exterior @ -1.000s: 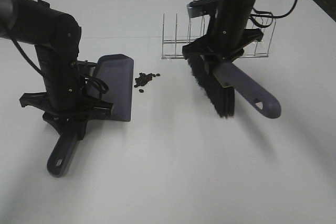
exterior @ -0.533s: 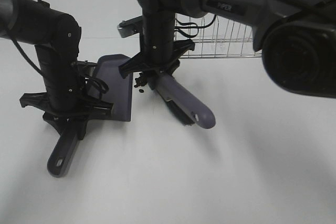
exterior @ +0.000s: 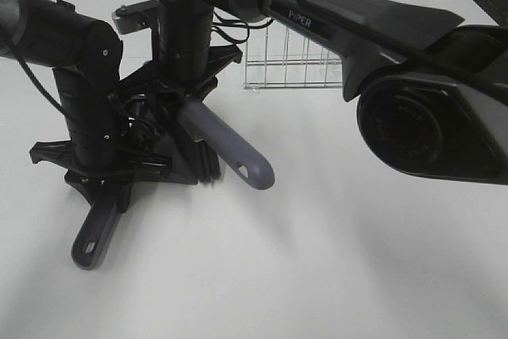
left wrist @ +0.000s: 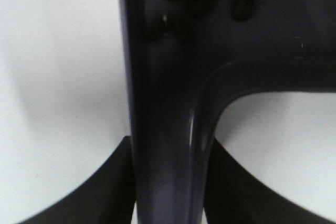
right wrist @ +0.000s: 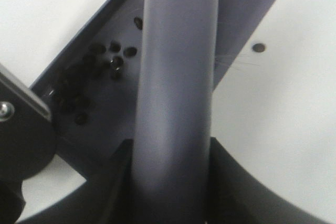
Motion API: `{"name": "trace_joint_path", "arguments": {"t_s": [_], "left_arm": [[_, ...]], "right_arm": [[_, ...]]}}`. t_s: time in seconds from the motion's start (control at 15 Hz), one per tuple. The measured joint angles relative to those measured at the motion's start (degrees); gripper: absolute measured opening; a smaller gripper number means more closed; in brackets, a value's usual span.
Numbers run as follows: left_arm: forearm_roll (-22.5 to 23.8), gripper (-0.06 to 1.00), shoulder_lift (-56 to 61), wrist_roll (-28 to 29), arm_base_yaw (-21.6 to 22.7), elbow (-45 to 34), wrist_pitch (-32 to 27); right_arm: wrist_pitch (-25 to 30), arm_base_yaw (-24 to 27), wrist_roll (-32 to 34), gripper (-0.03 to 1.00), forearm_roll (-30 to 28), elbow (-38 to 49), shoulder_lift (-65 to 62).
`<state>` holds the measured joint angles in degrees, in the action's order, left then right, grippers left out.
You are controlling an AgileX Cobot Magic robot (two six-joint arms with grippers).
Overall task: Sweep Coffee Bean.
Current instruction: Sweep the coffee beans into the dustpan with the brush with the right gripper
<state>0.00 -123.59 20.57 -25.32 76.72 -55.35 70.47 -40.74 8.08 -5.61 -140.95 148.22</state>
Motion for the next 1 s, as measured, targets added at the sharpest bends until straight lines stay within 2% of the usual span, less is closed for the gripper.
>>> {"name": "trace_joint_path", "arguments": {"t_s": [0.2,0.4,0.67,1.0], "left_arm": [[0.0,0.32,-0.06,0.0,0.0,0.06,-0.17],[0.0,0.32,-0.06,0.0,0.0,0.06,-0.17],[0.0,0.32,-0.06,0.0,0.0,0.06,-0.23],[0.0,0.32,-0.06,0.0,0.0,0.06,-0.29]], "right_arm": [[0.06,0.11,0.0,0.28,-6.25,0.0,-4.81],[0.06,2.18,-0.23,0.28,-7.85,0.0,-10.37],[0.11,11.46,-1.38,0.28,-8.37,2.86,-17.93],[0.06,26.53,-1.49,0.28,-8.71,19.65,-28.65]]}}
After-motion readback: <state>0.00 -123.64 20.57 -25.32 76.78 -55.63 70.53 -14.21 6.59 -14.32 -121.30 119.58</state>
